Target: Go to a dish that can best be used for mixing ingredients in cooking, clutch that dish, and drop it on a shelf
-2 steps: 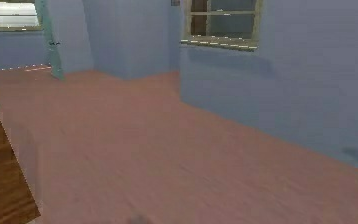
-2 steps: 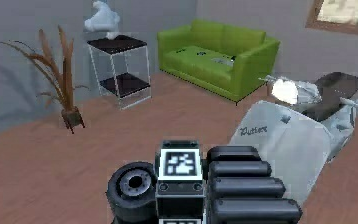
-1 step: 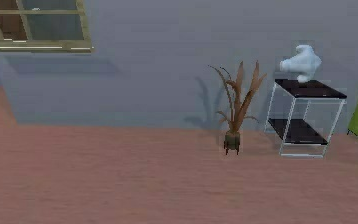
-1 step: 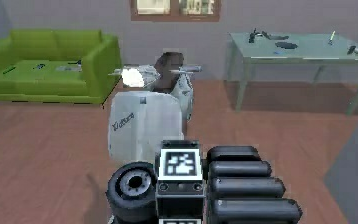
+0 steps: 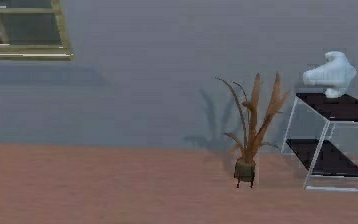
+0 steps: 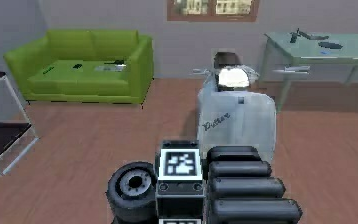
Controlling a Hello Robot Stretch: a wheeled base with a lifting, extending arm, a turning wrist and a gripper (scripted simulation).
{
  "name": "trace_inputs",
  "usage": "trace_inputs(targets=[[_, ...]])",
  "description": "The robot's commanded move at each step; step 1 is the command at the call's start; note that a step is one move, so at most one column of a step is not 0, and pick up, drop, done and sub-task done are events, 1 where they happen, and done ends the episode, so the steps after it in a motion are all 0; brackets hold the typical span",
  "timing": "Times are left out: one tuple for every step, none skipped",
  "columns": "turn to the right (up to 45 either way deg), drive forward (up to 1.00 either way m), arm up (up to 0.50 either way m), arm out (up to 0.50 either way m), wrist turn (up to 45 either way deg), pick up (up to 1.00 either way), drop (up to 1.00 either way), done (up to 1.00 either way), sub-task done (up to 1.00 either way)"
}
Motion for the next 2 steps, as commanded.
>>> trace_inputs(targets=[[45.0, 0.00, 0.00, 0.00, 0.0, 0.00, 0.00, 0.00, 0.00], [15.0, 0.00, 0.00, 0.00, 0.0, 0.00, 0.00, 0.00, 0.00]])
